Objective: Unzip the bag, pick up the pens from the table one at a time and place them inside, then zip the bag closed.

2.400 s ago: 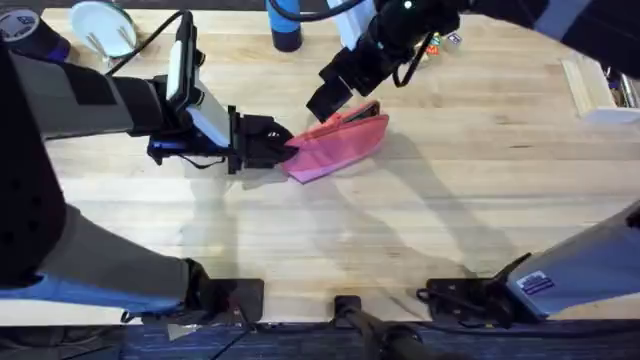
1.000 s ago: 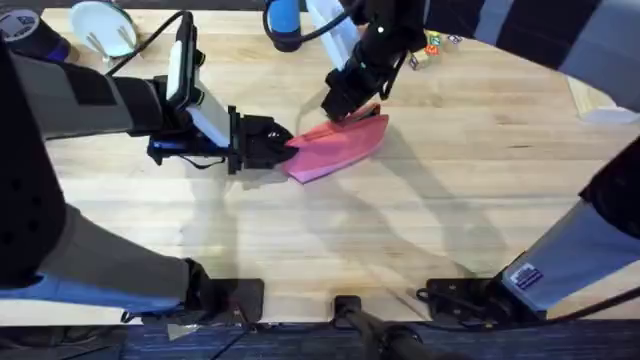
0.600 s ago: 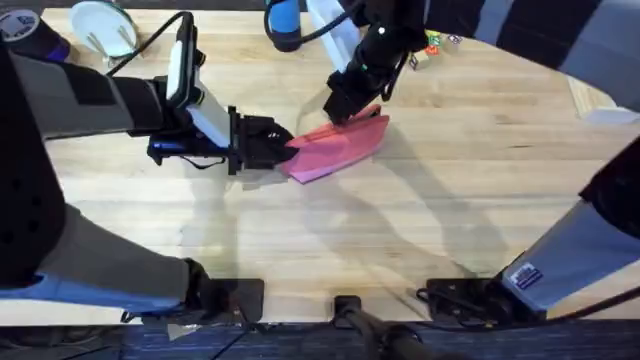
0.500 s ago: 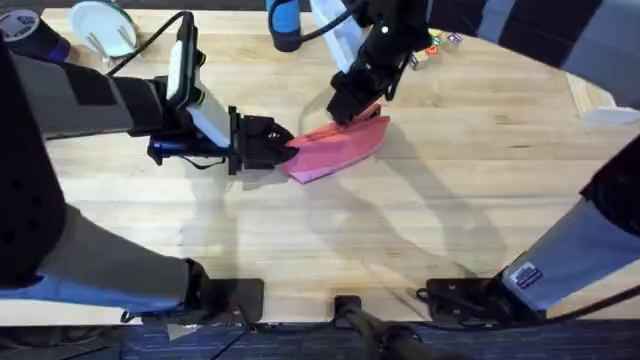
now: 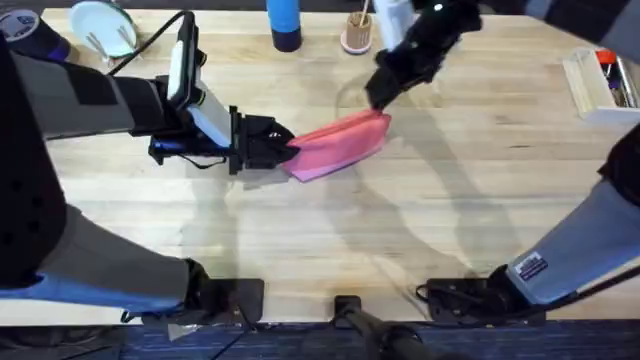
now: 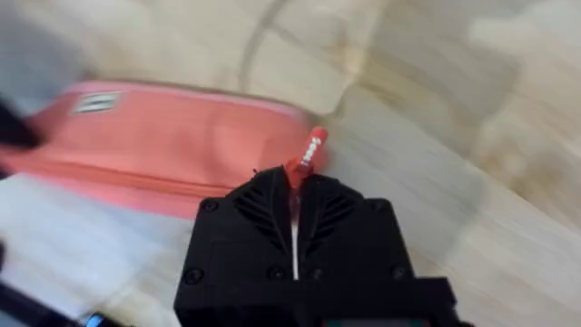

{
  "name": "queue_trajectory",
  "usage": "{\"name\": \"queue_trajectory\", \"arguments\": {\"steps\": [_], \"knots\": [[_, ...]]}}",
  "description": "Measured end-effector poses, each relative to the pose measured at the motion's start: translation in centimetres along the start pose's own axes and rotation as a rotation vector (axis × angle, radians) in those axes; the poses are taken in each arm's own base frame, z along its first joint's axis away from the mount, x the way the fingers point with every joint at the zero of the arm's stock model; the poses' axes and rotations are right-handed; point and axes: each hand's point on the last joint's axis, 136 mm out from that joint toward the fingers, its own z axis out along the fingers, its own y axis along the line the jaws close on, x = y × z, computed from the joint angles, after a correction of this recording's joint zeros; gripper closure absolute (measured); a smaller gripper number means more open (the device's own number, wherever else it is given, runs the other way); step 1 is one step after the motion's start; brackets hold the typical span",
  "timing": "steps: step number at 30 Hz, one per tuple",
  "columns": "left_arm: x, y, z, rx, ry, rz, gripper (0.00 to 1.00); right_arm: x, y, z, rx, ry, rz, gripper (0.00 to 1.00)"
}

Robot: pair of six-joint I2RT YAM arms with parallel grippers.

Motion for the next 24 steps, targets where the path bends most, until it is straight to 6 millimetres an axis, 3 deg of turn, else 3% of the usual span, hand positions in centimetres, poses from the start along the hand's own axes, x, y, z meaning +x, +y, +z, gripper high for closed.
{"name": "queue_trajectory", "arguments": {"steps": [3, 5, 14, 20, 21, 24], "knots": [[0.0, 0.0, 0.0, -0.002, 0.0, 0.0, 0.959, 0.5, -3.4, -0.6, 0.029, -0.009, 0.095, 0.968], [-0.1, 0.0, 0.1, 0.003, -0.003, 0.008, 0.959, 0.9, -4.5, -0.8, 0.018, -0.011, 0.144, 0.968], [-0.2, -0.1, 0.4, 0.012, -0.007, 0.016, 0.959, 1.5, -5.6, -1.2, -0.051, -0.022, 0.251, 0.968], [-0.2, -0.1, 0.4, 0.012, -0.007, 0.015, 0.959, 2.4, -5.9, -0.3, -0.056, -0.003, 0.273, 0.967], [-0.2, -0.1, 0.4, 0.012, -0.007, 0.015, 0.959, 2.6, -5.9, -0.1, -0.055, 0.002, 0.278, 0.898], [-0.1, -0.1, 0.3, 0.009, -0.002, 0.009, 0.959, 3.7, -7.9, -0.1, 0.021, 0.028, 0.307, 0.474]]}}
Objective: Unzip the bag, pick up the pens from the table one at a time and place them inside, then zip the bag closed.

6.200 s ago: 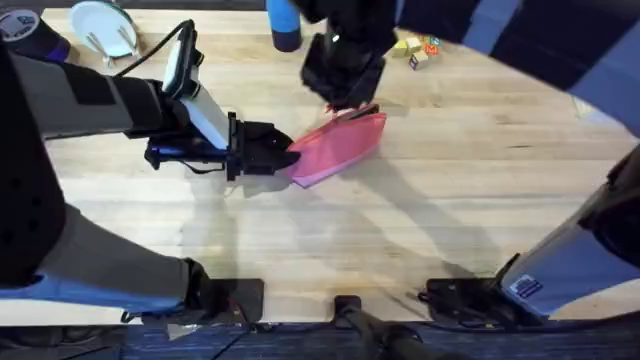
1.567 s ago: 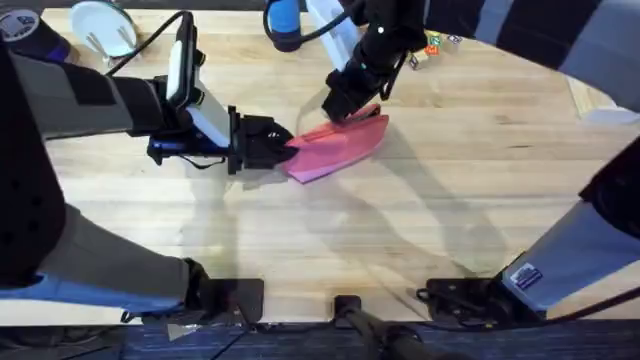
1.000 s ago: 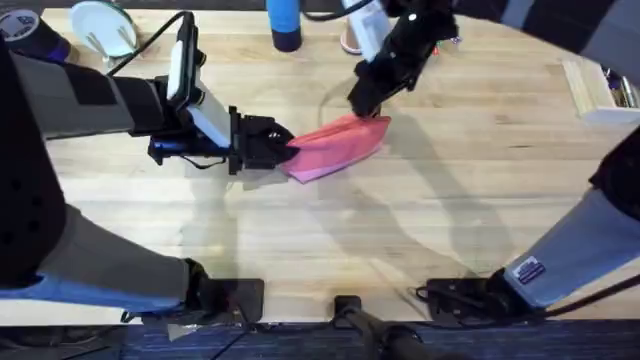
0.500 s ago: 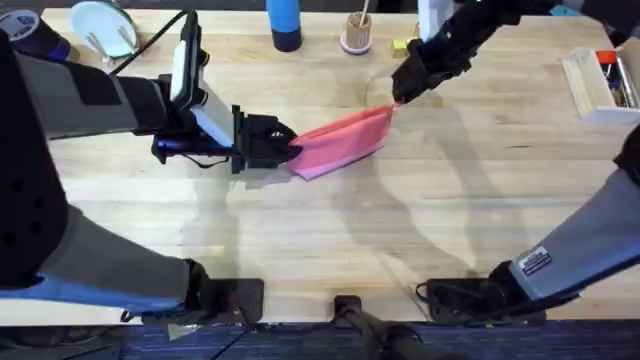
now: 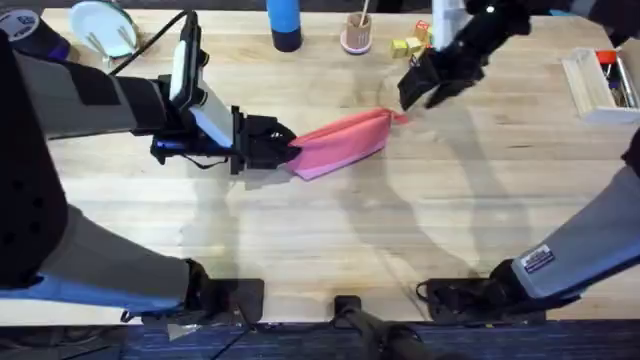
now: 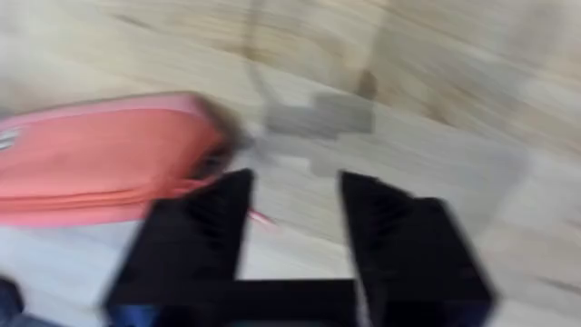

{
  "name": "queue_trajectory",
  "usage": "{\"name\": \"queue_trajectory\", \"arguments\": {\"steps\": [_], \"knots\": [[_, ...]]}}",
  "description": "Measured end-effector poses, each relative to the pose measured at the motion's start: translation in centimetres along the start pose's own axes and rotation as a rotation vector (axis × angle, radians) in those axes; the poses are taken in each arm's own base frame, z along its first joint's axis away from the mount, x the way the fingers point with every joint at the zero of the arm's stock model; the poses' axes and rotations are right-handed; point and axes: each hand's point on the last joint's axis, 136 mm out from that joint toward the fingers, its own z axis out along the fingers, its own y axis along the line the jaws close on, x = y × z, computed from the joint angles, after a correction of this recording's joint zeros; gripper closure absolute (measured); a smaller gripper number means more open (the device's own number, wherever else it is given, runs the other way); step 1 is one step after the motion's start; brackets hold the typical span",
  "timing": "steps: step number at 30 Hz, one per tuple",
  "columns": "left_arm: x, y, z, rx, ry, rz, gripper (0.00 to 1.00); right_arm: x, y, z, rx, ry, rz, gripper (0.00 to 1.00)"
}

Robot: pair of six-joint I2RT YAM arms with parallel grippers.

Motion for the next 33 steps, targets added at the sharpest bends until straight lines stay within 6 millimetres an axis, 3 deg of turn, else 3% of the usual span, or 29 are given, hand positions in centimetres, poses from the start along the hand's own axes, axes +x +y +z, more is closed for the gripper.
{"name": "queue_trajectory", "arguments": {"steps": [3, 4, 7, 14, 20, 22, 26, 28, 33], "knots": [[0.0, 0.0, -0.1, -0.003, 0.001, -0.001, 0.959, 1.0, -2.0, -0.3, 0.054, 0.035, 0.055, 0.057], [0.0, 0.0, -0.1, -0.003, 0.001, 0.0, 0.959, 2.1, -2.1, -1.2, 0.076, 0.072, 0.066, 0.006], [0.1, 0.0, -0.1, -0.003, 0.002, 0.0, 0.959, 2.7, -1.0, -3.7, 0.087, 0.051, 0.043, 0.004], [0.1, 0.0, -0.1, -0.003, 0.002, 0.0, 0.959, 4.1, 2.5, -13.0, 0.099, -0.172, -0.035, 0.004], [0.1, 0.0, -0.1, -0.003, 0.003, 0.001, 0.948, 5.6, 3.6, -16.4, 0.102, -0.258, -0.058, 0.004], [0.2, 0.0, -0.1, -0.003, 0.012, 0.003, 0.707, 5.8, 3.6, -16.6, 0.102, -0.262, -0.059, 0.004], [0.7, 0.1, -0.3, -0.009, 0.034, -0.004, 0.072, 6.5, 3.6, -16.5, 0.101, -0.239, -0.056, 0.004], [0.7, 0.1, -0.3, -0.01, 0.037, -0.005, 0.014, 6.9, 3.6, -16.4, 0.1, -0.223, -0.054, 0.004], [0.9, 0.2, -0.3, -0.012, 0.049, 0.002, 0.007, 7.0, 3.6, -16.4, 0.1, -0.216, -0.052, 0.004]]}}
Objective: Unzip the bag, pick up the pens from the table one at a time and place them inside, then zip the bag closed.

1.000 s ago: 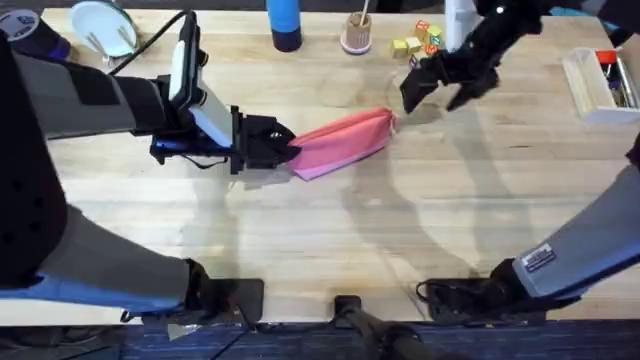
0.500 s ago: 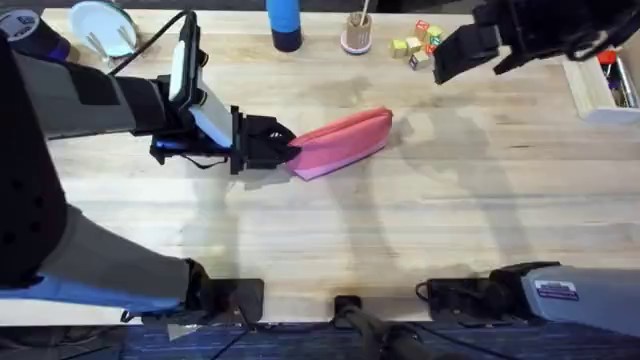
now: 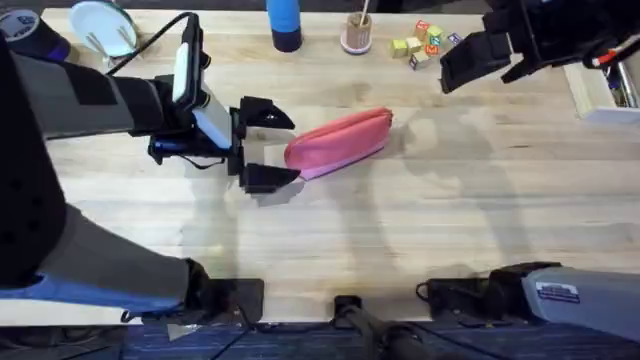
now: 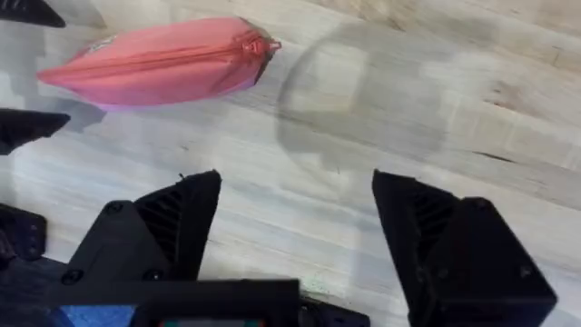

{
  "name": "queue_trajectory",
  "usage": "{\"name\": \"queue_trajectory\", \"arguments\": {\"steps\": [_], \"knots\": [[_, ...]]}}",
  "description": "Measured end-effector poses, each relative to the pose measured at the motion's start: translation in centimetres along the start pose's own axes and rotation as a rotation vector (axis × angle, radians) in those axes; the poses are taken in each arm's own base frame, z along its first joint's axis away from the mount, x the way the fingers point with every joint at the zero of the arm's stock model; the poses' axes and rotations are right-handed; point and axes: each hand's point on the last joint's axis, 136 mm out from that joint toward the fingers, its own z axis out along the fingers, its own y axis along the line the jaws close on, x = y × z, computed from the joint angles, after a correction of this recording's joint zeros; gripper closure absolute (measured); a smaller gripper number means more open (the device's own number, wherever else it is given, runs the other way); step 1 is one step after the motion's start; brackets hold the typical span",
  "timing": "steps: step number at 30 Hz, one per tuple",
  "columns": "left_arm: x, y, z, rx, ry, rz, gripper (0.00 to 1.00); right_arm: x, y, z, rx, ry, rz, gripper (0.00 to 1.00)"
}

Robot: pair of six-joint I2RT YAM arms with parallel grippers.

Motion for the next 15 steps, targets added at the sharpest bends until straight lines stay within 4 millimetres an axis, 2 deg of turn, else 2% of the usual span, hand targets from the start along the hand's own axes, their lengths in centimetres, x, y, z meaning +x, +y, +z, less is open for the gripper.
{"name": "queue_trajectory", "arguments": {"steps": [5, 8, 10, 15], "knots": [[-0.1, -0.6, -0.6, 0.014, 0.014, -0.092, 0.006, 0.7, 0.0, 0.0, -0.002, 0.027, 0.0, 0.004], [-1.2, -0.1, -1.8, 0.009, 0.058, -0.131, 0.006, 1.2, 0.1, 0.0, -0.004, 0.05, 0.002, 0.004], [-2.7, 0.7, -3.0, -0.005, 0.114, -0.116, 0.006, 1.3, 0.1, 0.0, -0.004, 0.051, 0.002, 0.004], [-7.8, 1.7, -6.4, -0.063, 0.28, -0.011, 0.006, 1.1, 0.1, -0.3, -0.003, 0.036, 0.0, 0.004]]}}
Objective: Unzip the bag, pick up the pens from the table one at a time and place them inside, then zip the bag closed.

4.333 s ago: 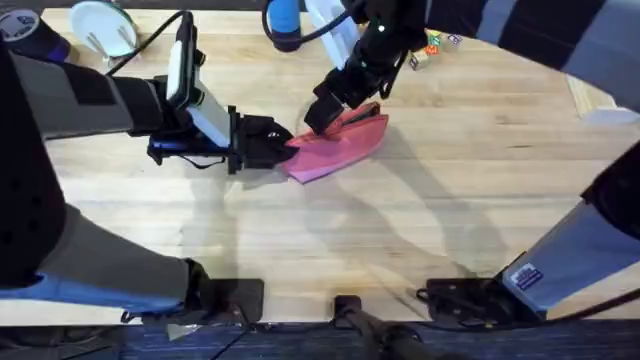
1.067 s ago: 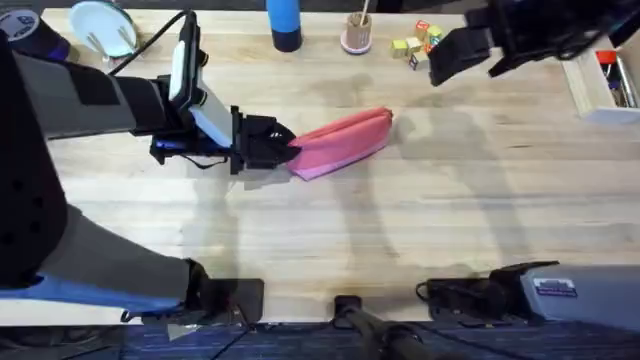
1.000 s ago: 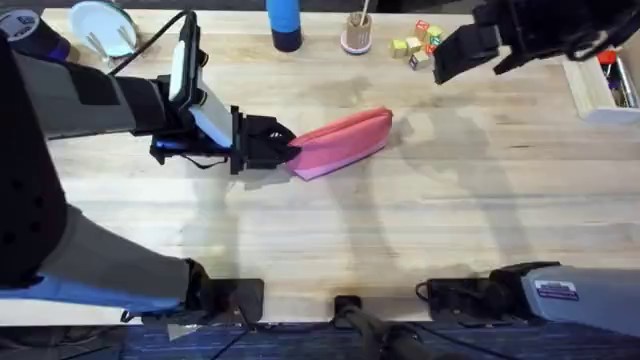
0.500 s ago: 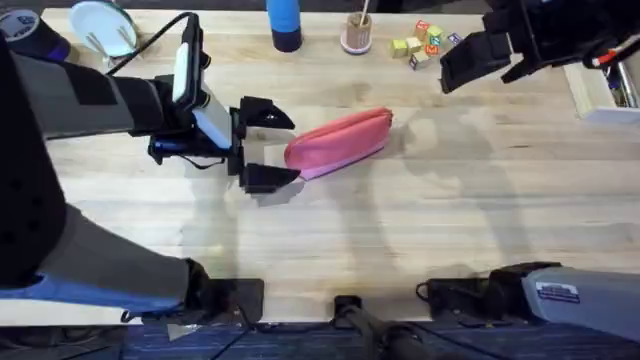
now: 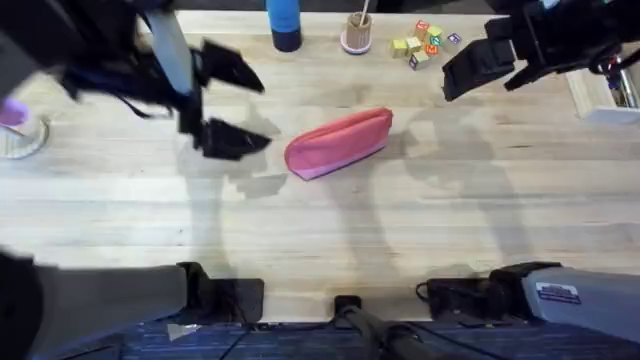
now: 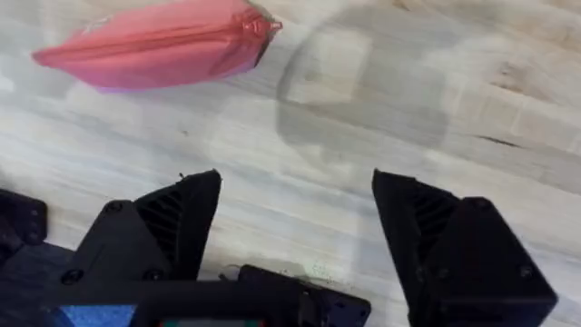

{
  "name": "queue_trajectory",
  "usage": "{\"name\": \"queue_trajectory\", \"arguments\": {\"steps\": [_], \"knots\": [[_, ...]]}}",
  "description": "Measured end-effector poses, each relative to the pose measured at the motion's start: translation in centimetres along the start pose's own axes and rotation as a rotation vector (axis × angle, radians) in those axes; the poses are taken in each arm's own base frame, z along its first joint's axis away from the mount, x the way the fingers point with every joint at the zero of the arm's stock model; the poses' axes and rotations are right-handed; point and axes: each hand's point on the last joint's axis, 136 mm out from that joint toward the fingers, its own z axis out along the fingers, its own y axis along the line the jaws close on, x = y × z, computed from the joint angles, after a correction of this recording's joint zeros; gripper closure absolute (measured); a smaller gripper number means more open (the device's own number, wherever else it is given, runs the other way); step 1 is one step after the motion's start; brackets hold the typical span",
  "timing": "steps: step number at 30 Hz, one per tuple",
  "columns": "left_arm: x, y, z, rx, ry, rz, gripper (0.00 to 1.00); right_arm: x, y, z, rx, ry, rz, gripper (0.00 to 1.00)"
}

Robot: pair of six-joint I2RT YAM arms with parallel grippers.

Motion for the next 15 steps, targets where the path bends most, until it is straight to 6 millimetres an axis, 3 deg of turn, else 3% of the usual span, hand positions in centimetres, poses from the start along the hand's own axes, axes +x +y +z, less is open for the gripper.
{"name": "queue_trajectory", "arguments": {"steps": [7, 11, 15], "knots": [[-4.9, 2.3, -5.9, -0.23, 0.148, -0.035, 0.006, -0.7, 0.2, -2.3, 0.01, -0.123, -0.012, 0.004], [-6.1, 3.0, -8.3, -0.359, 0.186, -0.218, 0.006, -1.5, 0.2, -3.8, 0.018, -0.211, -0.021, 0.004], [-5.8, 3.3, -9.9, -0.474, 0.206, -0.492, 0.007, -2.2, 0.2, -4.4, 0.022, -0.258, -0.025, 0.004]]}}
